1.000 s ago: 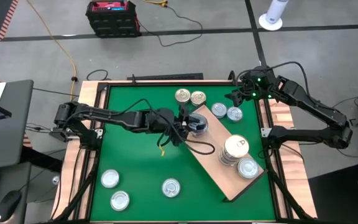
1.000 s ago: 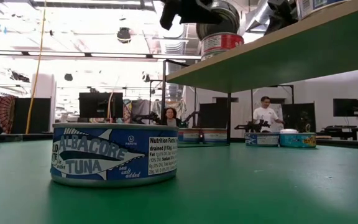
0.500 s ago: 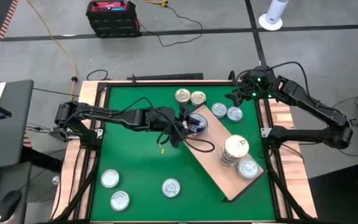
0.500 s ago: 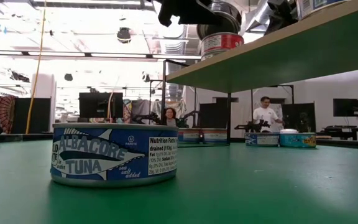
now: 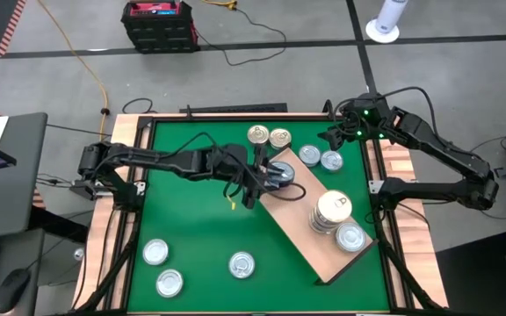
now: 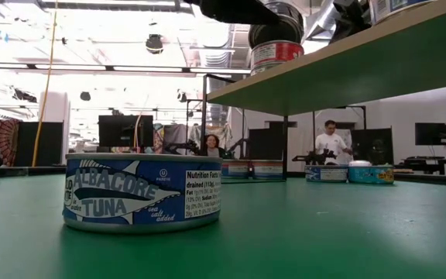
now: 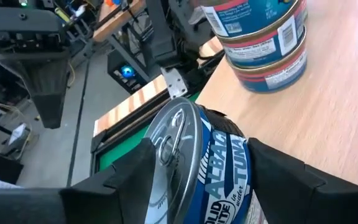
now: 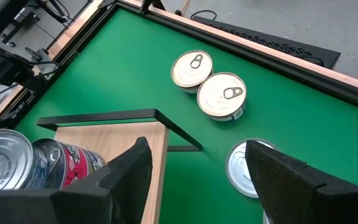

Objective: Stack canned seafood by type on shelf
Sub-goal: Stack the blue tuna can on top of the red tuna can on the shelf, then stack the blue tuna can on top of the other blue tuna can on the shelf

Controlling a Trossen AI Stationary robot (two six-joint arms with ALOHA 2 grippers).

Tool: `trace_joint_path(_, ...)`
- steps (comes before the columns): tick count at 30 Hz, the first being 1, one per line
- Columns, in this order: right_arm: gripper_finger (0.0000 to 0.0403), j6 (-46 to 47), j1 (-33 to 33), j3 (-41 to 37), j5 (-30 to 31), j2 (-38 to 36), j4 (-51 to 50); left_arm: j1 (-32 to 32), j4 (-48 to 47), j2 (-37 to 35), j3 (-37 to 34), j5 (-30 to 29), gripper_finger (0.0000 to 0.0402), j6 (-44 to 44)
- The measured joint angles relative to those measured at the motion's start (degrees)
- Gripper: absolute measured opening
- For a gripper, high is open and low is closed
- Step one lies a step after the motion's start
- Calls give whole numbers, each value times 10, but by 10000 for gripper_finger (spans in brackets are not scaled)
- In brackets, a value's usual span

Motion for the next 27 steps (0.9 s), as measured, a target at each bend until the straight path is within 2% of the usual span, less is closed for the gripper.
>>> trace_joint_path(8,281,0,8,0,0,0,3,3,-28,0,0,-20,233,31)
trace_joint_path(15,281,0,8,0,0,0,2,-18,-20,-12,3,-30,232,16)
trace_joint_path(20,281,0,8,0,0,0,2,-62,-76,-62,42,-35,232,-122)
trace_joint_path(23,281,0,8,0,0,0,2,-86,-172,-89,42,-24,232,-261)
trace_joint_path(27,281,0,8,0,0,0,2,-113,-273,-105,14,20,232,-464)
